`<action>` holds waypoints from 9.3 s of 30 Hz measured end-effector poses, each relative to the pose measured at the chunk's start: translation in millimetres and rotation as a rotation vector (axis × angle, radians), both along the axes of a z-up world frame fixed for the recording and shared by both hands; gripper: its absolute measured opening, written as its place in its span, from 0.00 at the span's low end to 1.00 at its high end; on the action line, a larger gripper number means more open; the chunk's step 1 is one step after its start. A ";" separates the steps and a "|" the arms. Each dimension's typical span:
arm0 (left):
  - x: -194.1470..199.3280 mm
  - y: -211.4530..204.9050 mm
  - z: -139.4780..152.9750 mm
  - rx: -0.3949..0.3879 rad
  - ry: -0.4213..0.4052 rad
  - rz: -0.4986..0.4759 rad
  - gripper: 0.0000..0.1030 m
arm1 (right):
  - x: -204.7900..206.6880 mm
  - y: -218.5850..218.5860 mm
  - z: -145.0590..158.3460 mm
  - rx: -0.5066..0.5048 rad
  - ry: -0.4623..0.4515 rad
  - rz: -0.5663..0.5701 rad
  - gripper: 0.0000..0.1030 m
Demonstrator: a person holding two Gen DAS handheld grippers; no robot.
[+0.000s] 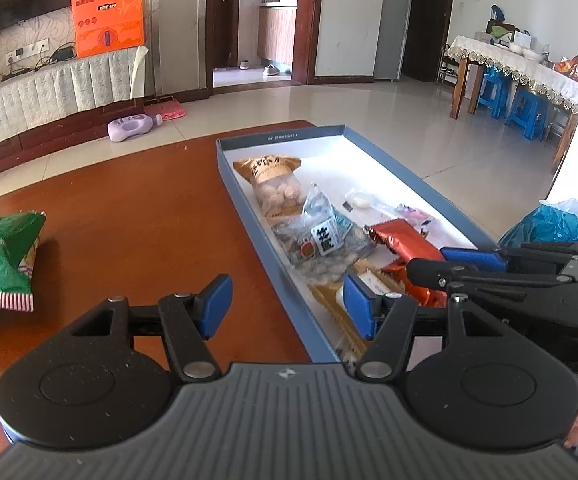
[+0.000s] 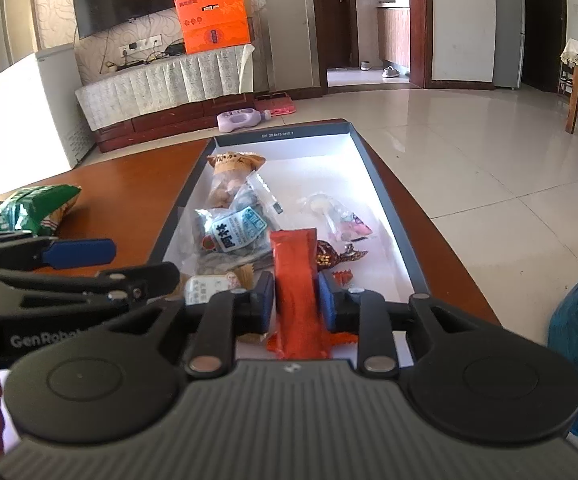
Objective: Organize snacks
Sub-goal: 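Open the right tool to release the orange stick snack into the box, then move left to the shrimp cracker bag while right moves to the green chip bag, then grasp the shrimp cracker bag with left while right grasps the green chip bag, then carry the shrimp cracker bag with left while right carries the green bag over the box, then open left to drop the shrimp cracker bag while right drops the green bag into the box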
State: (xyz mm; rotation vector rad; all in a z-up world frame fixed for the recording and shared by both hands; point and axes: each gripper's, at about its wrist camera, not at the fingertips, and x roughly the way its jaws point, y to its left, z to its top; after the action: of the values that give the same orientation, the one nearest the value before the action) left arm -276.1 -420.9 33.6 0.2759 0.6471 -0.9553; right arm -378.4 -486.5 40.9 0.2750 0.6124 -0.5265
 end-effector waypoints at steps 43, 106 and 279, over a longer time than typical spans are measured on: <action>49.2 191.8 48.6 -0.029 -0.074 0.272 0.70 | 68.5 138.5 52.5 0.007 -0.178 0.193 0.44; 245.2 273.3 -6.5 -0.092 0.112 0.505 0.86 | 261.1 158.2 -0.4 0.305 -0.151 -0.087 0.74; 71.1 -175.2 11.6 -0.124 0.016 -0.007 0.83 | -26.2 10.0 35.4 -0.010 -0.096 -0.043 0.54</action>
State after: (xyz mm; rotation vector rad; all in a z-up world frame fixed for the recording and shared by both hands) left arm -205.0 -596.1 45.2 0.1613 0.5989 -1.0012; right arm -404.6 -476.5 76.3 0.3032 0.5116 -0.5544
